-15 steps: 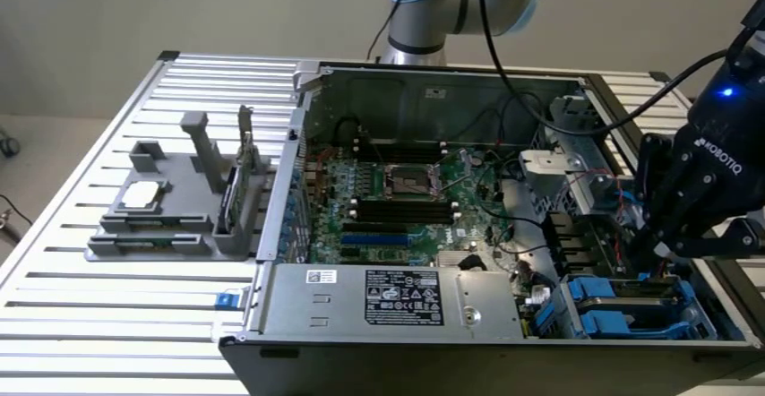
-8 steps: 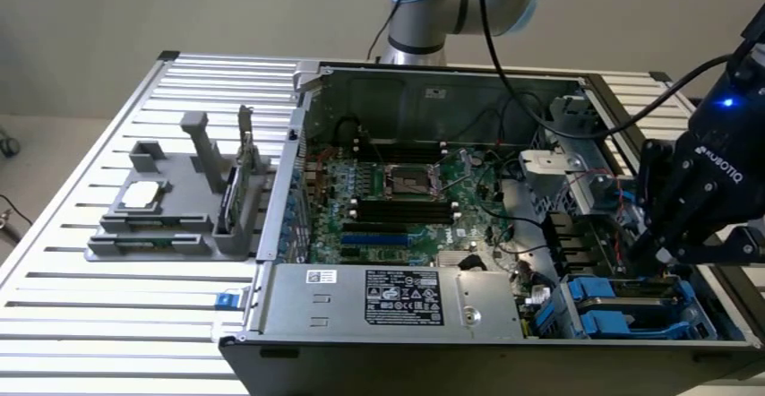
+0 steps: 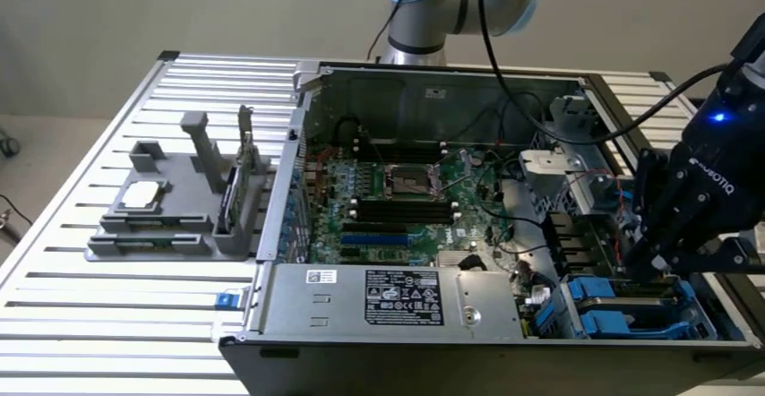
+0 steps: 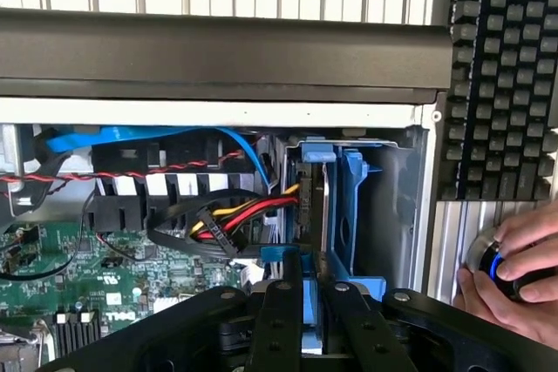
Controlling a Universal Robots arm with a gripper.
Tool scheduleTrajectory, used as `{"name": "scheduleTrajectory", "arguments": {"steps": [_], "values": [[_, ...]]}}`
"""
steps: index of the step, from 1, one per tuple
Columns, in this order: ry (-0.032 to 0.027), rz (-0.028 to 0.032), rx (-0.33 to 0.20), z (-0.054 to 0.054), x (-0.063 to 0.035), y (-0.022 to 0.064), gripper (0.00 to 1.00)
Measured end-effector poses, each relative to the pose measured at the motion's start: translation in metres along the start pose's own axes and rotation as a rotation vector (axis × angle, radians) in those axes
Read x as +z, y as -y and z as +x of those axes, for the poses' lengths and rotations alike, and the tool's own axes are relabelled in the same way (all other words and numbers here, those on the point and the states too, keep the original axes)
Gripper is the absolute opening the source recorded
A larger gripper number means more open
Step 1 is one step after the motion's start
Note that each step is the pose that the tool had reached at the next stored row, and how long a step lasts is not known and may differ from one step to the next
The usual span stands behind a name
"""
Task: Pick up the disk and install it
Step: 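Insert the second disk wire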
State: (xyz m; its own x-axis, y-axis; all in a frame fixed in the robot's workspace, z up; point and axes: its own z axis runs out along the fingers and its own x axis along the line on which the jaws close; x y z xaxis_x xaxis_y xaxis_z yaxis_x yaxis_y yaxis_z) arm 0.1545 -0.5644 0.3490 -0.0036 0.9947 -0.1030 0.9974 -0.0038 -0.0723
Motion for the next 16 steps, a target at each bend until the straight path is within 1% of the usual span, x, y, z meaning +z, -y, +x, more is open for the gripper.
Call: {"name": "scheduleTrajectory", "arguments": {"steps": [3,7,11,16], "values": [[-0.0081,-0.0033,0.0,0.0001,0.0034,-0.0003,0.16],[-0.0159,-0.0042,-0.001,0.0002,0.0058,-0.0004,0.16],[-0.0211,-0.0042,-0.001,-0.0013,0.0062,-0.0004,0.16],[-0.025,-0.0042,-0.001,-0.0025,0.0076,-0.0005,0.16]]}}
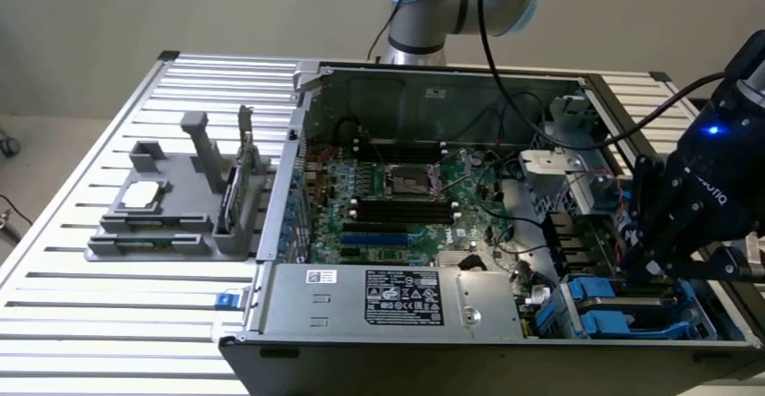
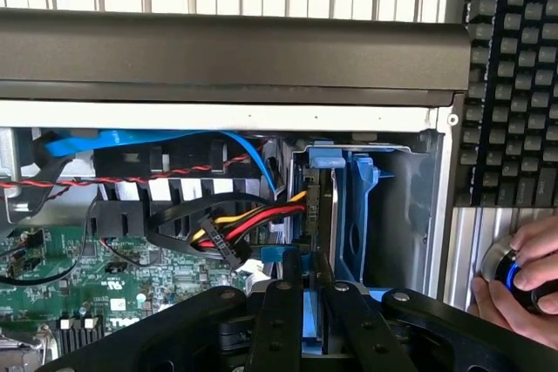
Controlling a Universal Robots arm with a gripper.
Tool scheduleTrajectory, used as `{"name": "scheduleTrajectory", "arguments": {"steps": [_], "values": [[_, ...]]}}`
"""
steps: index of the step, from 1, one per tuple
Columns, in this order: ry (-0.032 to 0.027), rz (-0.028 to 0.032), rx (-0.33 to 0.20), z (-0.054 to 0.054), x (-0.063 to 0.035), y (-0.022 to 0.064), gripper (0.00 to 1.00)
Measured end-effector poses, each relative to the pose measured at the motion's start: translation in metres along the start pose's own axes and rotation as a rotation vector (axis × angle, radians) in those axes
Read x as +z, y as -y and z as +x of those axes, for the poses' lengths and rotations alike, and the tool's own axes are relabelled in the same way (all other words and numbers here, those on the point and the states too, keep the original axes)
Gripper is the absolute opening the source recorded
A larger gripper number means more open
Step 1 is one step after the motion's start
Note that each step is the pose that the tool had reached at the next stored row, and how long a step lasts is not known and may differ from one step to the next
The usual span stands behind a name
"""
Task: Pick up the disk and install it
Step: 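Insert the second disk wire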
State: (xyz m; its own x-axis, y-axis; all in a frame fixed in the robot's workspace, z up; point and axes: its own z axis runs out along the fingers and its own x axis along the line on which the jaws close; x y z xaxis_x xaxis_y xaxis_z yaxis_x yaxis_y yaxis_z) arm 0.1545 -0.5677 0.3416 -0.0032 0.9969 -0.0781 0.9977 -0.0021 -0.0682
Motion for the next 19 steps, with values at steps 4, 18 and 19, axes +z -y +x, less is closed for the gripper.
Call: {"name": "scheduleTrajectory", "arguments": {"steps": [4,18,19], "values": [[-0.0031,0.0,0.0,-0.0013,0.0011,-0.0001,0.16],[-0.0274,-0.0001,-0.002,-0.0059,0.0059,-0.0004,0.16],[-0.0298,-0.0001,-0.002,-0.0062,0.006,-0.0004,0.16]]}}
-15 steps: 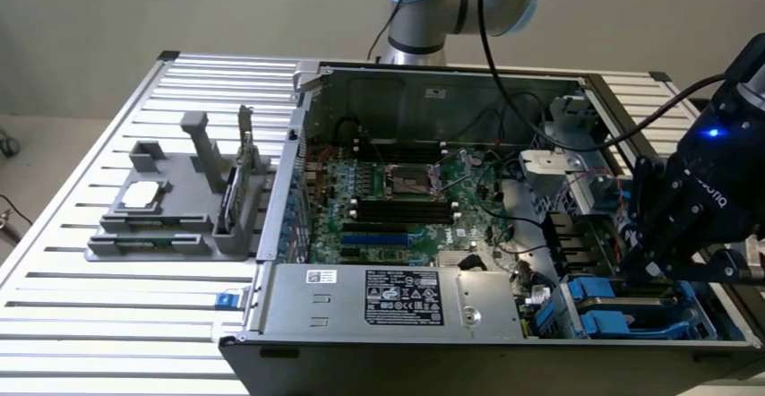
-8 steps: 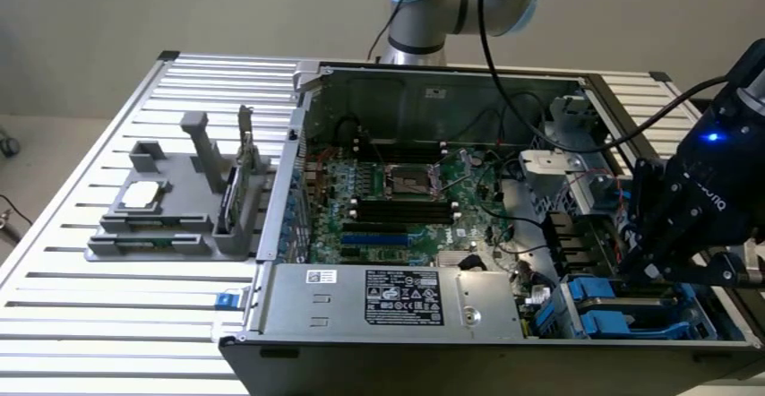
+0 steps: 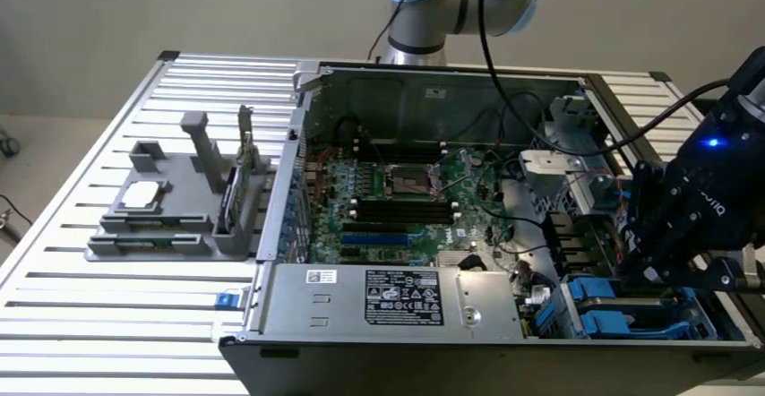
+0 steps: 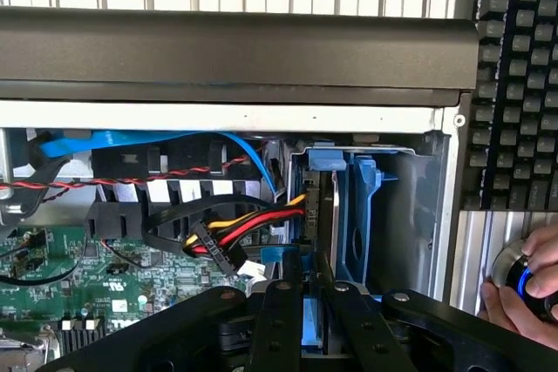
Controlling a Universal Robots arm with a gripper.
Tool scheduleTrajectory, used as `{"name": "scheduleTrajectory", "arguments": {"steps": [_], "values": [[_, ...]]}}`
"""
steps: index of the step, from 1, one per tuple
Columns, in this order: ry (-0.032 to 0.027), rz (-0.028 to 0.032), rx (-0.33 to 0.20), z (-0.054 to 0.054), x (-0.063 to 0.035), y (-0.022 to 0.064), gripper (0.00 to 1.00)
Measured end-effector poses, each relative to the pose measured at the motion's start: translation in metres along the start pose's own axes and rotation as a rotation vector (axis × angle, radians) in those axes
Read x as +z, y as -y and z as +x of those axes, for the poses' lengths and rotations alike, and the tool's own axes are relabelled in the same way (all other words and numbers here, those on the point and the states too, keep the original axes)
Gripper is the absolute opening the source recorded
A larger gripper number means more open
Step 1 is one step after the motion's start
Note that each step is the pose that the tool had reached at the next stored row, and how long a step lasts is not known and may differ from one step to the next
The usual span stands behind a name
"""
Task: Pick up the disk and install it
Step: 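Insert the second disk wire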
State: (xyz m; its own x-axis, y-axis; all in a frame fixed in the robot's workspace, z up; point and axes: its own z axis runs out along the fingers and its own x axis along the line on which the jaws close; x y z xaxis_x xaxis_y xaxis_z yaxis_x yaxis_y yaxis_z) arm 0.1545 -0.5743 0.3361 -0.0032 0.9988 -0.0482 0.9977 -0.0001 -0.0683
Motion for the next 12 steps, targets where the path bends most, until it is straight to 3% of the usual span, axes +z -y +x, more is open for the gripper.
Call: {"name": "scheduleTrajectory", "arguments": {"steps": [12], "values": [[-0.0409,-0.0001,-0.003,-0.0066,0.0002,-0.0026,0.16]]}}
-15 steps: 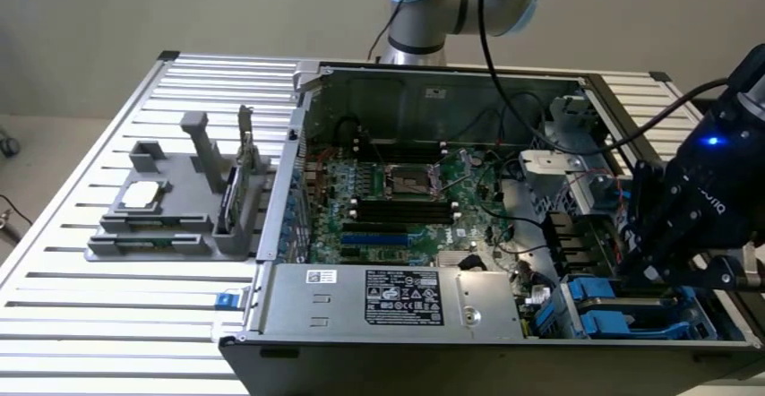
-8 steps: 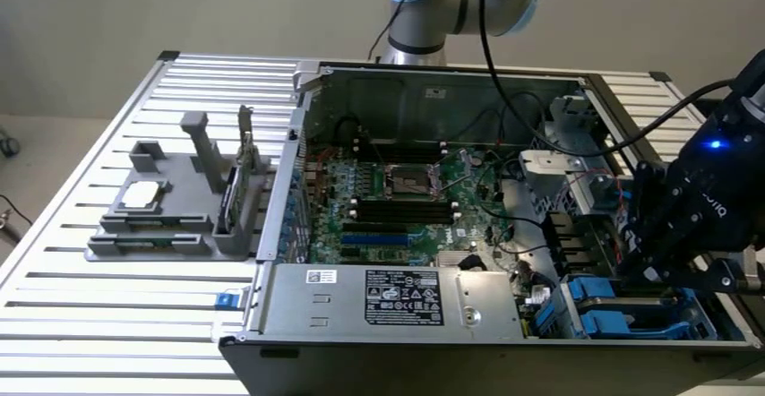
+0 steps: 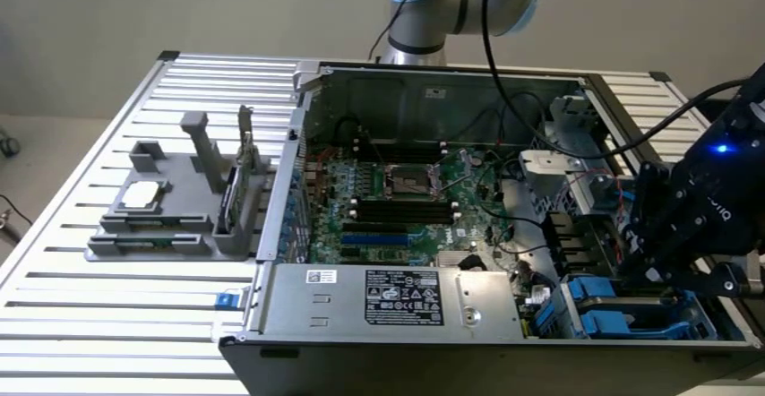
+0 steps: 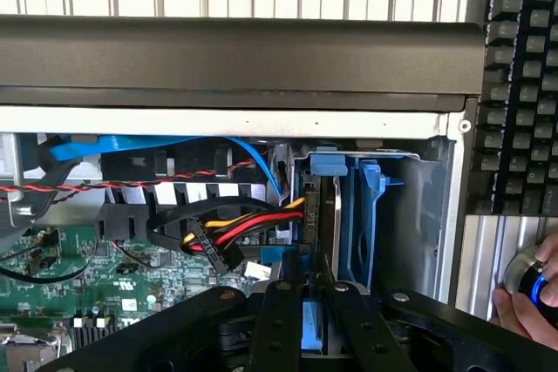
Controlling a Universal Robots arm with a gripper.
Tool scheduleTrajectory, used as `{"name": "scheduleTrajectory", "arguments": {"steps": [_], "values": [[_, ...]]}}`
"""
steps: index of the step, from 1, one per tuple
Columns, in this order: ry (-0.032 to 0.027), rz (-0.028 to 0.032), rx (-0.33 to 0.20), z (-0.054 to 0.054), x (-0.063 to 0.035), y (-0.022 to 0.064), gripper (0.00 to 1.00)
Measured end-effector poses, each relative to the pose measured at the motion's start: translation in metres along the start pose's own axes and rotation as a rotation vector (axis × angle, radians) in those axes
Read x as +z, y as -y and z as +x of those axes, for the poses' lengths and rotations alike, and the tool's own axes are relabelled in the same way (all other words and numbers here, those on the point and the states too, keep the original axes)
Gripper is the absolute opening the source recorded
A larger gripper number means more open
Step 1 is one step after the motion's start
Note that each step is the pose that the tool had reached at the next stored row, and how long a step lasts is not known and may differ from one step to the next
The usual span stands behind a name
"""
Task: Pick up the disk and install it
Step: 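Insert the second disk wire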
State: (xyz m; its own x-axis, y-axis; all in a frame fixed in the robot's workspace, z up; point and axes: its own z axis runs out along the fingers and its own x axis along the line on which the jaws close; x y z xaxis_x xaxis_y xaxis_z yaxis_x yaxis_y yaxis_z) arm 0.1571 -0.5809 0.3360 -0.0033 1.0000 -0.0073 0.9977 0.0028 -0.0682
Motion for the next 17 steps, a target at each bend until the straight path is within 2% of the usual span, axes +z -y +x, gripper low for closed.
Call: {"name": "scheduleTrajectory", "arguments": {"steps": [2,7,8,10,13,17], "values": [[-0.006,0.0,0.0,-0.0024,0.0001,0.0,0.16],[-0.0105,-0.0003,-0.001,-0.0034,0.0,-0.0001,0.18],[-0.0111,-0.0001,-0.001,-0.0034,0.0001,0.0,0.18],[-0.0113,0.0,-0.001,-0.0035,0.0,0.0,0.31],[-0.0113,-0.0001,-0.001,-0.0035,-0.0021,0.0002,0.31],[-0.0116,-0.0001,-0.001,-0.0035,-0.0097,0.003,0.31]]}}
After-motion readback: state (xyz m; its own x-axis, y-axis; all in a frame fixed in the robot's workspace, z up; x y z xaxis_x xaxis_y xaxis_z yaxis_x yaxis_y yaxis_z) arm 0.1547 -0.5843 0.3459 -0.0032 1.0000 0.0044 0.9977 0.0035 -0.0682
